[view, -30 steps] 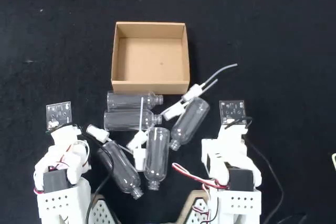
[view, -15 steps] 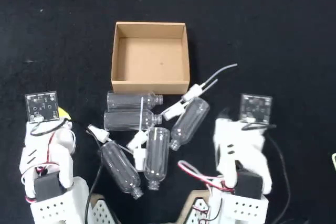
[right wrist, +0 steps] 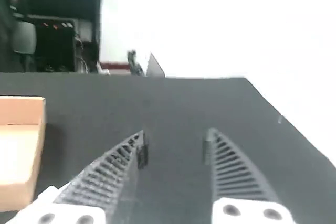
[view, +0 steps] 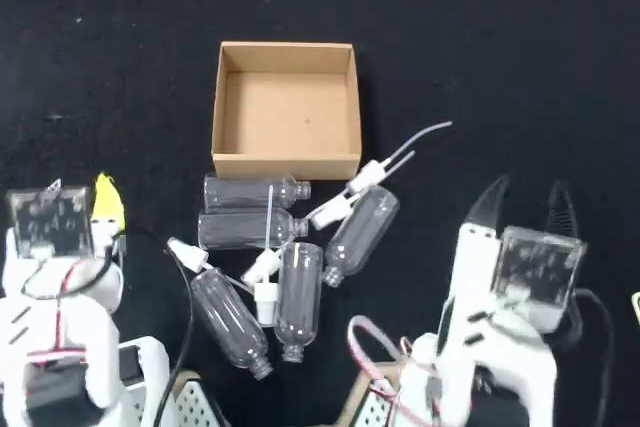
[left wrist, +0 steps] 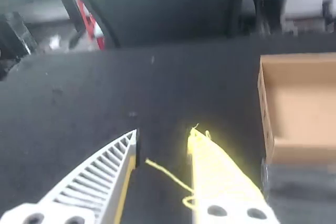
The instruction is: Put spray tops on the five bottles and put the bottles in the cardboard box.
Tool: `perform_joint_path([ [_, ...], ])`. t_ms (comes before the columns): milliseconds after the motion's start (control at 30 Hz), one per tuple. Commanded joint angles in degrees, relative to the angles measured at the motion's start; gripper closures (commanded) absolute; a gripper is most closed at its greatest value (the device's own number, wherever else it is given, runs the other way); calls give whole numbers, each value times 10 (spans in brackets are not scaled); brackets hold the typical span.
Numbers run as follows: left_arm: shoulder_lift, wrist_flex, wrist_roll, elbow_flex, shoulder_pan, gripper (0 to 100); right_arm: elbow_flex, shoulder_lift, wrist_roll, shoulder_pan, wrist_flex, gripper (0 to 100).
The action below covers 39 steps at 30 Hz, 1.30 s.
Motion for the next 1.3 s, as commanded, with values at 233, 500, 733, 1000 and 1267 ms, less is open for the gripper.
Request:
perform_joint_path([
  [233,327,211,-127,-238,115,830,-160,280,79,-59,120,842],
  [500,396,305,-243,-218,282,829,-98,298,117,-150,157,720],
  [733,396,298,-331,-110,383,759,60,222,147,-149,109,720],
  [1000,396,245,-335,-8,487,759,128,180,176,-69,94,720],
  [1267,396,160,-337,66,545,759,131,180,211,-25,115,720],
])
